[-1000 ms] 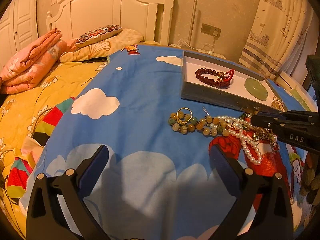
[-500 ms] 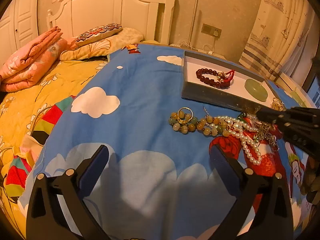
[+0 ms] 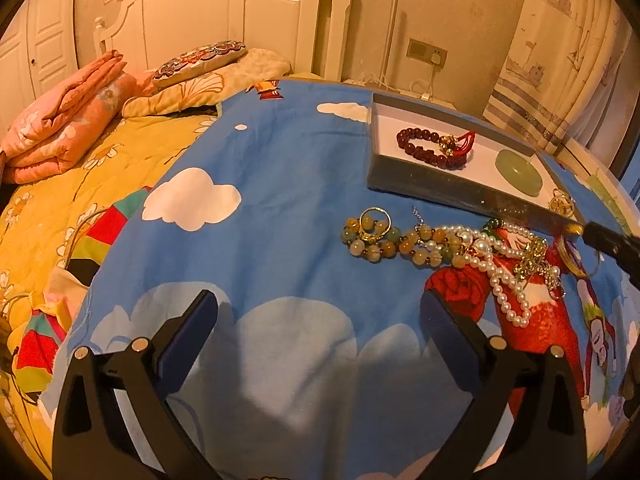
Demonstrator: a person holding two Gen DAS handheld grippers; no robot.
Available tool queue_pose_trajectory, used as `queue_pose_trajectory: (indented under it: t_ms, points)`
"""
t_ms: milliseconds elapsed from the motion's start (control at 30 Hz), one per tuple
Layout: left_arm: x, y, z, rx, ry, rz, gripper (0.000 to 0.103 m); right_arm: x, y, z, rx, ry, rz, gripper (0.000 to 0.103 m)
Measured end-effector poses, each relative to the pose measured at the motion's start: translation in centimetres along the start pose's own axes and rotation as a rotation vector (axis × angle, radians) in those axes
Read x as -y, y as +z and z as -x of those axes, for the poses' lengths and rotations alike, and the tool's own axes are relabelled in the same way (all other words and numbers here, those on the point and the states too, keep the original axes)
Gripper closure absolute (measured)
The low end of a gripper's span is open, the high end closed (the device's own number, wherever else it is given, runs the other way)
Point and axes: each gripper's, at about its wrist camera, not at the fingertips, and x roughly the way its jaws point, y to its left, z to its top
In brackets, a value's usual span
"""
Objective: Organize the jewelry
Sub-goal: 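Grasp the thin gold bangle with the right tool while the left reaches into the heap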
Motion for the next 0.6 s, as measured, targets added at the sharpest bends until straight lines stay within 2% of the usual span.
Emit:
queue_pose_trajectory:
  t_ms: [133, 200, 300, 367, 400, 433, 600]
  points:
    - [0.5, 0.1, 0.1, -0.004, 0.009, -0.022, 0.003, 0.6, -1.4, 0.6, 0.002, -0.009, -0.009, 0.093]
    - [1.0, 0.3, 0.3, -0.003, -0.011, -0.028, 0.004, 0.8, -2.0, 0.9, 0.002, -0.018, -0.007, 0.093]
    - [2.4, 0.5, 0.3, -0.016, -0.083, -0.04, 0.016, 1.6, -2.7, 0.9, -0.002, -0.018, -0.026, 0.093]
    - [4.4, 0.8, 0.1, -0.032, -0.134, -0.093, 0.035, 2.0, -3.0, 0.9, -0.004, -0.013, -0.042, 0.093]
    - [5.3, 1.0, 0.0, -0.038, -0.149, -0.12, 0.039, 2.2, -3.1, 0.9, -0.003, -0.014, -0.048, 0.093]
    - [6.6, 1.2, -0.2, -0.039, -0.163, -0.156, 0.041, 2.3, -3.2, 1.0, 0.001, -0.013, -0.052, 0.093]
    - [11.3, 2.3, -0.7, -0.018, -0.216, -0.291, 0.041, 2.6, -3.5, 1.4, 0.009, 0.003, -0.067, 0.093]
